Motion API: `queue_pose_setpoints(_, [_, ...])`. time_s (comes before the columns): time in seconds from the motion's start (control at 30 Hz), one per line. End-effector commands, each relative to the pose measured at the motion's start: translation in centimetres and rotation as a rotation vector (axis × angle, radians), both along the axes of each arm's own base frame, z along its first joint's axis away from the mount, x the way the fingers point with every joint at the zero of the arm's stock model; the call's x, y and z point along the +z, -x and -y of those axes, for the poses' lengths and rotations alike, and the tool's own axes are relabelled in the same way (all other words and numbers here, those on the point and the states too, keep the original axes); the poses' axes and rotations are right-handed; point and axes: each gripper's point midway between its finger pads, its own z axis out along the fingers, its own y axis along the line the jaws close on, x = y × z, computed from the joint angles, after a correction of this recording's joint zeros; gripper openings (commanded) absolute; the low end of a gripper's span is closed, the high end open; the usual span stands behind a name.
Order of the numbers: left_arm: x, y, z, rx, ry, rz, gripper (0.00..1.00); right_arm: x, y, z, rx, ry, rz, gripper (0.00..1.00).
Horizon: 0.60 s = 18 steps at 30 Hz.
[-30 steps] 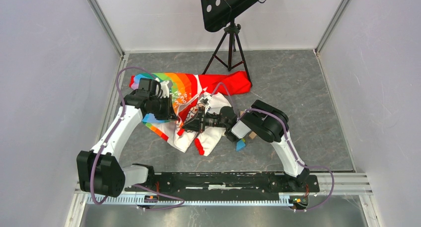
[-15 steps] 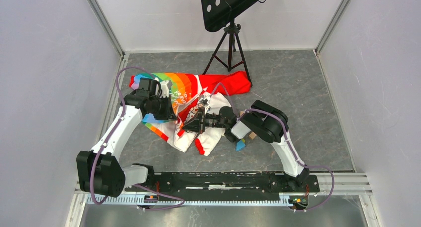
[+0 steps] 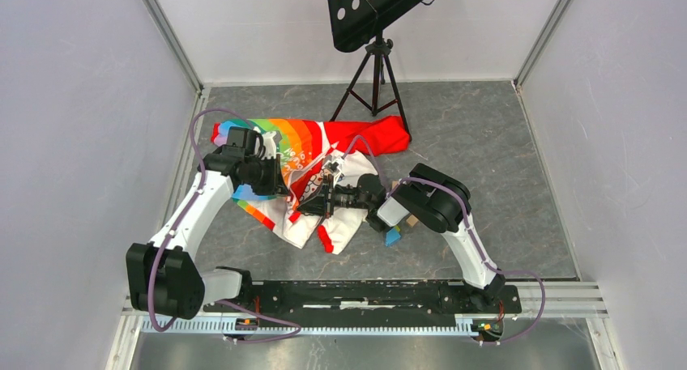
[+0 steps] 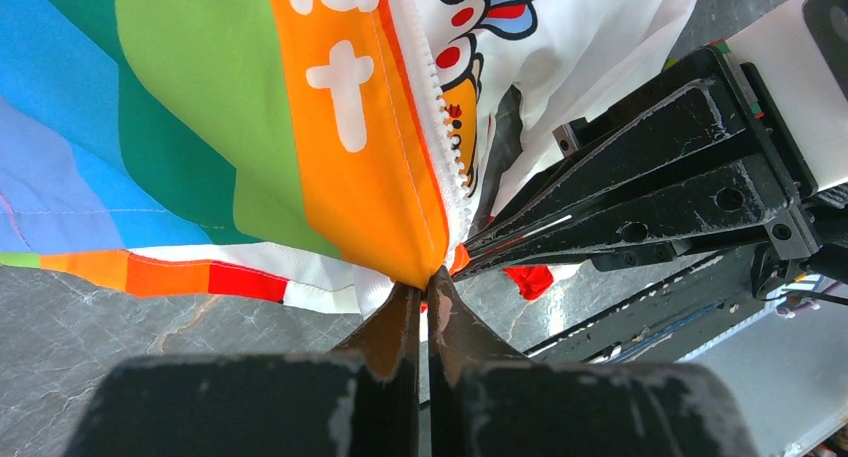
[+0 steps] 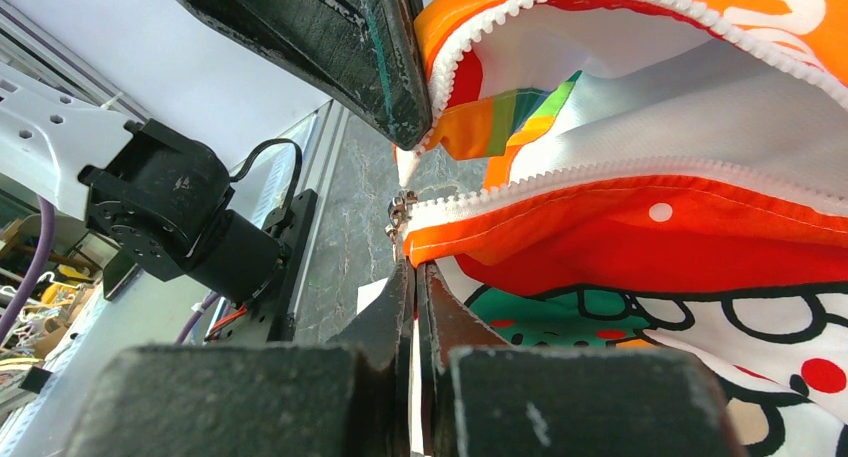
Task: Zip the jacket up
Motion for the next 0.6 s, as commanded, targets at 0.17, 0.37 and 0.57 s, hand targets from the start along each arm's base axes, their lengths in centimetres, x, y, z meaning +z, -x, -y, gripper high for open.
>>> queue_pose_setpoints(0.17, [0.04, -0.28, 0.45, -0.017, 0.02, 0.017, 0.02, 2.41, 0.13, -0.2, 0.011, -0.064, 0.071, 0.0])
queue_pose_setpoints(0.37, [-0.18, -0.32, 0.61, -0.022, 0.027, 0.007, 0.02, 2.43, 0.1, -0.17, 0.008, -0.065, 0.07, 0.0])
queue_pose_setpoints(0.57, [-0.35, -0.2, 0.59, -0.022, 0.026, 0.006, 0.02, 2.4, 0.2, -0.15, 0.011, -0.067, 0.068, 0.0])
